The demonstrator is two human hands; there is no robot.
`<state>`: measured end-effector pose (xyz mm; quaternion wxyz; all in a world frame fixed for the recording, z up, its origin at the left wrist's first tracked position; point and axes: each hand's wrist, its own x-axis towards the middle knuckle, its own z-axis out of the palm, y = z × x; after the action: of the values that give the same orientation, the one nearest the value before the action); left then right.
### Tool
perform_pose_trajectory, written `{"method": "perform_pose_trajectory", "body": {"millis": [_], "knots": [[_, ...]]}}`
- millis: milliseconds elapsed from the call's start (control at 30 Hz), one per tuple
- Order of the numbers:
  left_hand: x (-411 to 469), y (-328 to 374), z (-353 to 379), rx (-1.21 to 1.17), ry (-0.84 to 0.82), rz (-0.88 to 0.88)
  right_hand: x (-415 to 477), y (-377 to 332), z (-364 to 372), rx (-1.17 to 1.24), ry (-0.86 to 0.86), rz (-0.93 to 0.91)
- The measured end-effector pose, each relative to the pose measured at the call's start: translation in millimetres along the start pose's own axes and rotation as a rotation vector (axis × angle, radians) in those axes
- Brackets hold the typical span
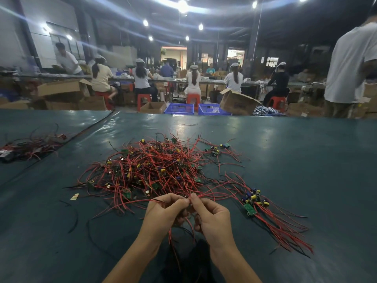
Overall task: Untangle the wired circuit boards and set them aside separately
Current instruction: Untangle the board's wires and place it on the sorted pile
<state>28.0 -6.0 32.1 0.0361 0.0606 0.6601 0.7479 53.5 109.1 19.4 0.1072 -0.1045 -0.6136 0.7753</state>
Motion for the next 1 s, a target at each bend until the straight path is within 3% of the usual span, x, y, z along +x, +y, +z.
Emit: {"method": "perform_pose_trajectory", "body": {"millis": [700, 1000], "knots": [[-1.8, 2.4, 5.8, 0.155, -0.088, 0.036, 15.1, -15.2, -11.5, 0.312, 0.103, 0.329], [-8.0, 7.3, 16.3, 0.176, -0.216, 0.075, 21.0, -25.0, -26.7, 0.647, 0.13, 0.391]]}}
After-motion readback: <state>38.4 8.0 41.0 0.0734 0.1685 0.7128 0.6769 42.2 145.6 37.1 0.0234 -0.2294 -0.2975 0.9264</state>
